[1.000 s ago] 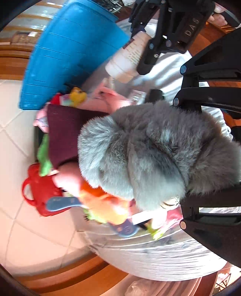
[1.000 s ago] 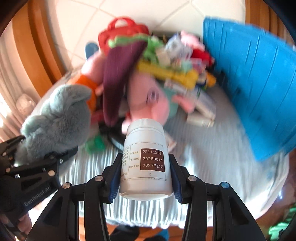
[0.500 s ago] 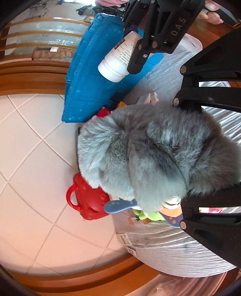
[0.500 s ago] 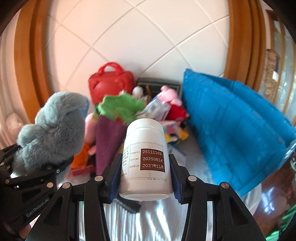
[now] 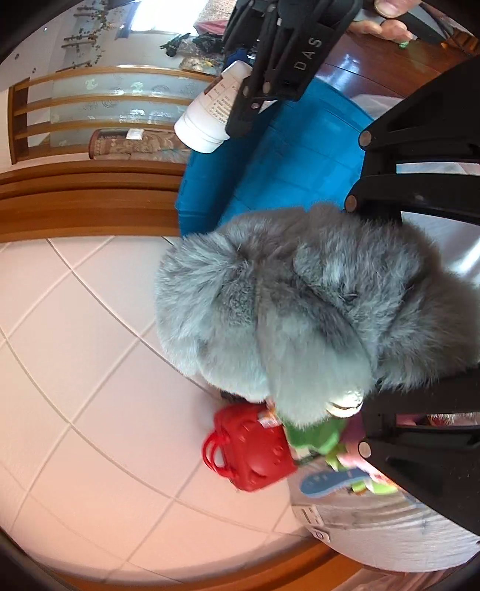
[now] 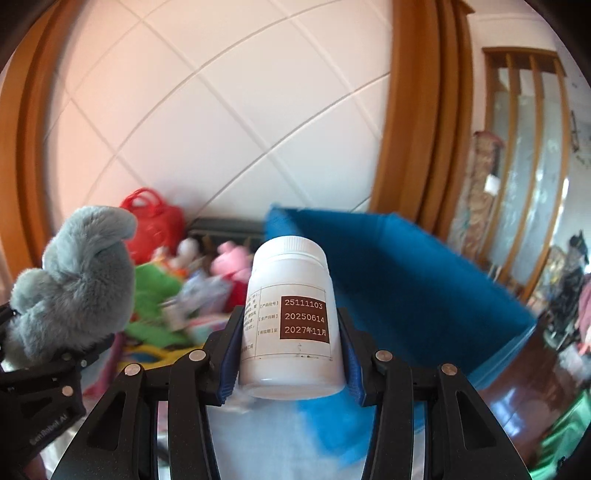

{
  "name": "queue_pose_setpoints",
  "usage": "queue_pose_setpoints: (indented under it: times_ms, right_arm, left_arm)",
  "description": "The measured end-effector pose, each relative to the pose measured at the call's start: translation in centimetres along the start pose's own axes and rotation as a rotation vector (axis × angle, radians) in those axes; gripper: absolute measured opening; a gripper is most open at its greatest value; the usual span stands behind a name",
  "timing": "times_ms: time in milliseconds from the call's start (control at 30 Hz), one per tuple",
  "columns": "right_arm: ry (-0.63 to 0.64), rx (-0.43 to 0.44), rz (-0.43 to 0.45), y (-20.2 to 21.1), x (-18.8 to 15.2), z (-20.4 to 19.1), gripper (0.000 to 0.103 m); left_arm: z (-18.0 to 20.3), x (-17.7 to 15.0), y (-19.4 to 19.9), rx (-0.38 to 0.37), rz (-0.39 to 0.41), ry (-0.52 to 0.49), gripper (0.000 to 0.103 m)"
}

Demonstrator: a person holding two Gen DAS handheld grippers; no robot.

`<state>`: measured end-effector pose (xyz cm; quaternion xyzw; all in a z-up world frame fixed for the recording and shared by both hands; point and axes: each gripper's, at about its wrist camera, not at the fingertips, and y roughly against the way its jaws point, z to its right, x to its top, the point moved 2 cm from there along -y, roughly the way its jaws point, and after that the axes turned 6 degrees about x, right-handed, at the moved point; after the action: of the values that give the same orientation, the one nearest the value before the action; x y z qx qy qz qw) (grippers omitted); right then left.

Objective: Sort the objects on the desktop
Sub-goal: 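Lift the rabbit and white bottle and carry both over the blue bin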

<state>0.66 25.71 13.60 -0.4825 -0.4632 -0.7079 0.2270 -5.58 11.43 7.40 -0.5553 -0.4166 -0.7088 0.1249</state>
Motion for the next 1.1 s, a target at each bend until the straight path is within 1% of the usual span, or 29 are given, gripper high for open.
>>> queue_pose_setpoints:
  times_ms: [167,267,367,433,533,600,667,700,800,833,867,900,933,1000,1100]
  right_arm:
    - [0.075,-0.037,0.019,0.0,1.9,9.6,0.046]
    - [0.130,-0.050,0.020,-0.4,2.7,14.6,0.046]
    - [0.200,-0.055,0.016,-1.4,3.4,18.5,0.046]
    - [0.248,-0.065,0.015,-2.6,3.8,21.0,0.046]
    - [0.271,-0.057,-0.003,-4.4,4.4,24.0,0.046]
    - [0.269,-0.017,-0.046,-6.3,5.0,26.0,0.046]
    - [0.261,0.037,-0.122,-8.7,5.6,27.8,0.046]
    - [0.257,0.058,-0.160,-9.8,5.7,28.3,0.046]
    - [0.249,0.124,-0.304,-14.1,5.6,29.6,0.046]
    - [0.252,0.138,-0.344,-15.4,5.5,29.8,0.046]
    - [0.257,0.148,-0.382,-16.8,5.5,29.9,0.046]
    - [0.257,0.156,-0.413,-17.9,5.2,29.9,0.046]
    - [0.246,0.167,-0.463,-19.7,4.9,30.2,0.046]
    - [0.221,0.187,-0.539,-21.7,4.4,29.8,0.046]
    - [0.209,0.200,-0.653,-25.1,2.2,29.8,0.046]
  left_arm:
    - [9.2,4.9,-2.3,-0.024,0.045,0.022,0.043]
    - [14.5,7.4,-3.8,-0.012,0.047,0.022,0.044]
    - [18.7,9.3,-5.7,-0.017,0.001,0.020,0.044]
    - [21.0,10.4,-7.3,-0.029,-0.046,-0.003,0.044]
    - [23.6,11.6,-10.1,-0.034,-0.133,-0.033,0.044]
    - [25.1,12.2,-12.7,-0.046,-0.232,-0.032,0.044]
    - [26.3,12.6,-15.2,-0.065,-0.324,-0.038,0.043]
    - [27.0,12.6,-16.7,-0.061,-0.377,-0.045,0.043]
    - [28.4,12.5,-20.5,-0.035,-0.490,-0.063,0.043]
    - [28.6,12.3,-21.7,-0.046,-0.526,-0.082,0.043]
    - [28.8,12.2,-22.9,-0.046,-0.567,-0.070,0.043]
    - [28.9,11.8,-24.2,-0.044,-0.613,-0.059,0.043]
    - [29.0,11.5,-25.4,-0.043,-0.652,-0.049,0.043]
    - [29.3,10.8,-27.7,-0.043,-0.736,-0.033,0.043]
    - [29.6,9.2,-30.0,-0.027,-0.811,-0.050,0.043]
